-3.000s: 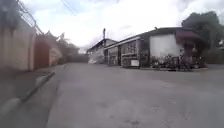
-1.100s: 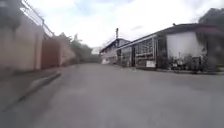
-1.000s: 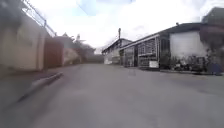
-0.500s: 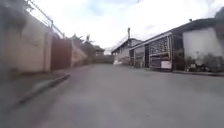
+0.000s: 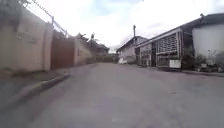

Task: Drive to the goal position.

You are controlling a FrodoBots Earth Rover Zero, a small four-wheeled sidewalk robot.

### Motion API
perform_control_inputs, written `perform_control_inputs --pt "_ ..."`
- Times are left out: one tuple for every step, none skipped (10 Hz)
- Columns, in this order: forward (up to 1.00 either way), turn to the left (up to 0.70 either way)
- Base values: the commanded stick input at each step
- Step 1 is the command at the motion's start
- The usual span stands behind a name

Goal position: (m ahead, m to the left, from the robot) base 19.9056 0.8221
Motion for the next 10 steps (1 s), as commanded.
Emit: perform_control_inputs --pt "1.00 0.00" --pt "1.00 0.00" --pt "1.00 0.00" --pt "1.00 0.00" --pt "1.00 0.00" --pt "1.00 0.00" --pt "1.00 0.00" --pt "1.00 0.00" --pt "1.00 0.00" --pt "1.00 0.00"
